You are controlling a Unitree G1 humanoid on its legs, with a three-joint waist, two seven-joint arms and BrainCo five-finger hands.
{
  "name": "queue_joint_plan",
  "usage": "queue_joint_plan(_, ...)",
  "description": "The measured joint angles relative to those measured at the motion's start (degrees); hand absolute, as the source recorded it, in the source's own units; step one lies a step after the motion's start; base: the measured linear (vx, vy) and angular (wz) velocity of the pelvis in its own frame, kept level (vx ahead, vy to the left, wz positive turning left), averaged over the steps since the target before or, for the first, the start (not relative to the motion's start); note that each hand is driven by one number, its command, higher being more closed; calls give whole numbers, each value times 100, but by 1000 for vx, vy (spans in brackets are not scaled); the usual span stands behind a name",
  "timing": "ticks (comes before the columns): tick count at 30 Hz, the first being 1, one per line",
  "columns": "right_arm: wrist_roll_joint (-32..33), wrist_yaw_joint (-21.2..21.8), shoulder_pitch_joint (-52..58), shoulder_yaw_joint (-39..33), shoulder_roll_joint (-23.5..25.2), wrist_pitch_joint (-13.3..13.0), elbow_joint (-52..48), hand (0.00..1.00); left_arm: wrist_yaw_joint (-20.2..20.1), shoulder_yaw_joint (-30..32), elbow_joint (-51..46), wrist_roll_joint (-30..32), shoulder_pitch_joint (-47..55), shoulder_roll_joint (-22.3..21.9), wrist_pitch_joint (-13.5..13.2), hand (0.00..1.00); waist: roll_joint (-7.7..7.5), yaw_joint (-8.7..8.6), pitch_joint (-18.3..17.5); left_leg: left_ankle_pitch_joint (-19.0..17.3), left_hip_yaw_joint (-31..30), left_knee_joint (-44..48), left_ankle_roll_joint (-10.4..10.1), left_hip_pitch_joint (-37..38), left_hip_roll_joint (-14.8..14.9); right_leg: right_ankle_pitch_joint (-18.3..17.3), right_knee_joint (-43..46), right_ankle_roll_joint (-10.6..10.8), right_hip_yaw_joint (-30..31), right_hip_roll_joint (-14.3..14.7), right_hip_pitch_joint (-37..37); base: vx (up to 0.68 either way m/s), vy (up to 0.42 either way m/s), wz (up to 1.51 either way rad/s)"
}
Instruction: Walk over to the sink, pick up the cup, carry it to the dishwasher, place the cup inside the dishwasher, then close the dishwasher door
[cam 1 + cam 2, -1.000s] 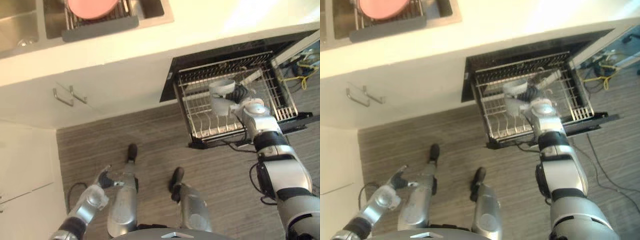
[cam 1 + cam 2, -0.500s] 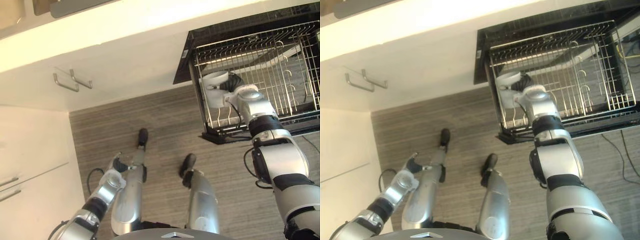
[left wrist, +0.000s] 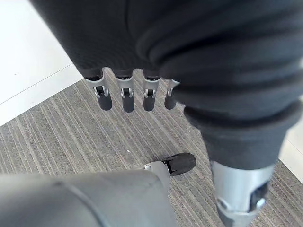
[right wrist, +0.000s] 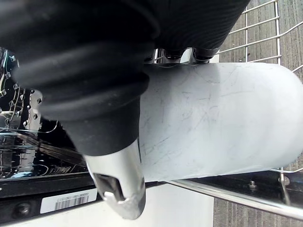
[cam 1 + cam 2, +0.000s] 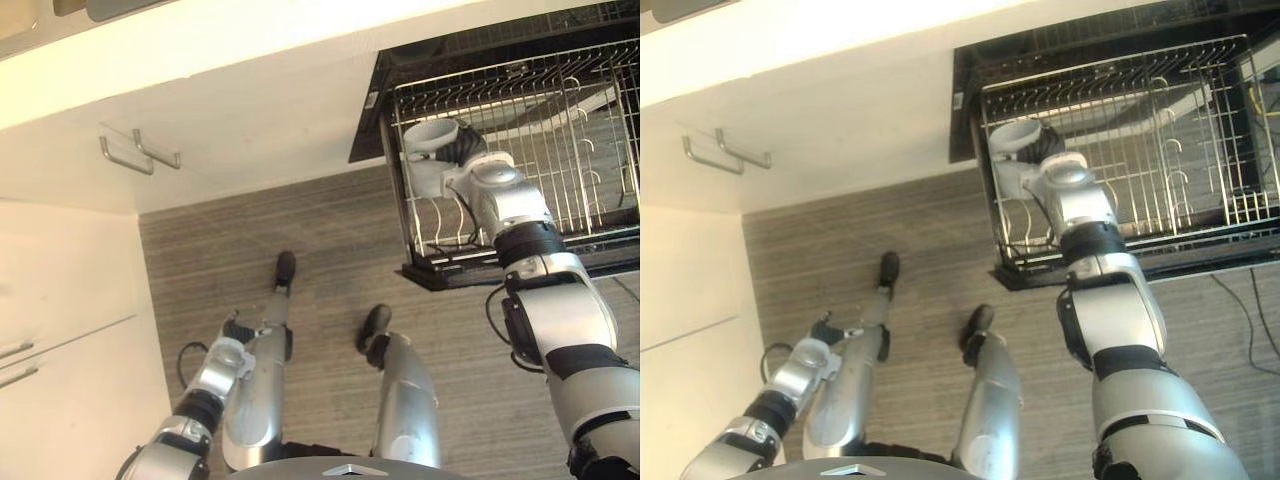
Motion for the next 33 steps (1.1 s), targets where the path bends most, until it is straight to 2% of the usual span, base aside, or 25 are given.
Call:
queue_joint_plan(3,302,-356,262,-66,142,-301,-656,0,-52,213,22,-17,7,-20,139,0,-40,-48,-16,-11,98,0,-11,119,44,5,0,-8,94,67,54,-8,-81,-17)
queue_joint_plan(5,121,-918,811,-311,624,-979,-1691,0,-59,436,76,-180,25,-27,243,0,-126,-122,-17,-47,223,1,-22,274,92,18,-14,-29,204,109,126,-11,-74,-29)
queue_joint_plan(6,62,-1074,969,-374,761,-1166,-1947,0,-55,489,93,-223,25,-29,246,0,-154,-143,-17,-54,253,2,-24,308,109,24,-24,-38,230,144,143,-15,-81,-26)
queue_joint_plan(7,74,-1429,1357,-543,1058,-1578,-2437,0,-42,616,146,-279,23,-34,246,0,-225,-177,-46,-67,292,4,-38,339,154,50,-85,-66,263,181,165,-9,-59,-19)
queue_joint_plan(8,75,-1567,1577,-645,1212,-1738,-2690,0,-40,670,178,-288,23,-30,247,0,-273,-201,-56,-79,309,5,-45,361,180,59,-116,-77,268,201,188,-9,-69,-22)
queue_joint_plan(10,46,-2032,2561,-919,1813,-2324,-3446,0,49,838,316,-442,27,-4,237,0,-535,-270,-59,-254,403,277,-94,406,264,85,-195,-111,356,291,315,-3,-65,-25)
queue_joint_plan(12,-47,-2239,3268,-949,2130,-2608,-3844,0,74,929,387,-562,21,10,232,0,-655,-397,-74,-462,420,621,-110,398,313,101,-260,-130,397,363,469,6,-77,-25)
queue_joint_plan(13,-75,-2312,3618,-950,2244,-2709,-4053,0,80,929,447,-583,19,11,229,0,-703,-451,-97,-552,471,762,-126,410,352,128,-308,-144,447,410,527,5,-54,-27)
queue_joint_plan(16,-258,-2318,4170,-1018,2287,-3025,-4383,0,105,921,619,-672,31,9,229,0,-725,-574,-89,-663,579,834,-123,621,427,147,-366,-160,555,503,707,-16,-24,-27)
queue_joint_plan(18,-265,-2308,4388,-1086,2318,-3169,-4606,0,170,920,654,-684,96,16,224,0,-725,-583,-89,-699,624,827,-150,801,457,129,-389,-147,602,539,856,-22,-29,-19)
queue_joint_plan(20,-274,-2256,4681,-1153,2414,-3565,-5077,0,214,921,639,-731,245,31,202,0,-723,-617,-90,-721,681,685,-161,1184,480,110,-504,-125,620,571,1197,-5,-33,-13)
queue_joint_plan(21,-270,-2193,4752,-1170,2452,-3663,-5196,0,214,921,638,-737,286,35,192,0,-724,-624,-93,-719,698,628,-160,1294,481,109,-542,-122,622,572,1289,20,-15,-7)
queue_joint_plan(23,-217,-1872,5083,-1161,2476,-4037,-5418,0,201,921,672,-825,515,41,162,0,-719,-663,-364,-703,721,403,-138,1523,450,110,-735,-108,616,571,1505,58,0,-1)
queue_joint_plan(24,-176,-1791,5174,-1164,2476,-4071,-5421,0,193,922,699,-927,577,49,157,0,-718,-671,-468,-697,722,344,-131,1558,441,110,-792,-107,611,570,1542,134,15,6)
queue_joint_plan(28,439,-907,5761,-1163,2578,-4157,-5425,0,53,1004,973,-1621,910,186,125,0,-713,-738,-965,-684,638,8,-46,2026,268,71,-1111,22,438,454,2117,181,16,22)
queue_joint_plan(32,881,-440,5857,-1155,2592,-4140,-5422,0,49,1169,1097,-2044,1234,181,-48,0,-645,-768,-1401,-779,495,8,-52,2299,114,99,-1524,133,219,346,2721,171,17,29)
queue_joint_plan(33,1411,-90,6066,-952,2688,-3491,-5410,0,-73,1323,1274,-3275,1839,147,-249,0,-240,-852,-2088,-875,583,-23,-14,2691,94,202,-1988,189,-16,355,3444,0,0,0)
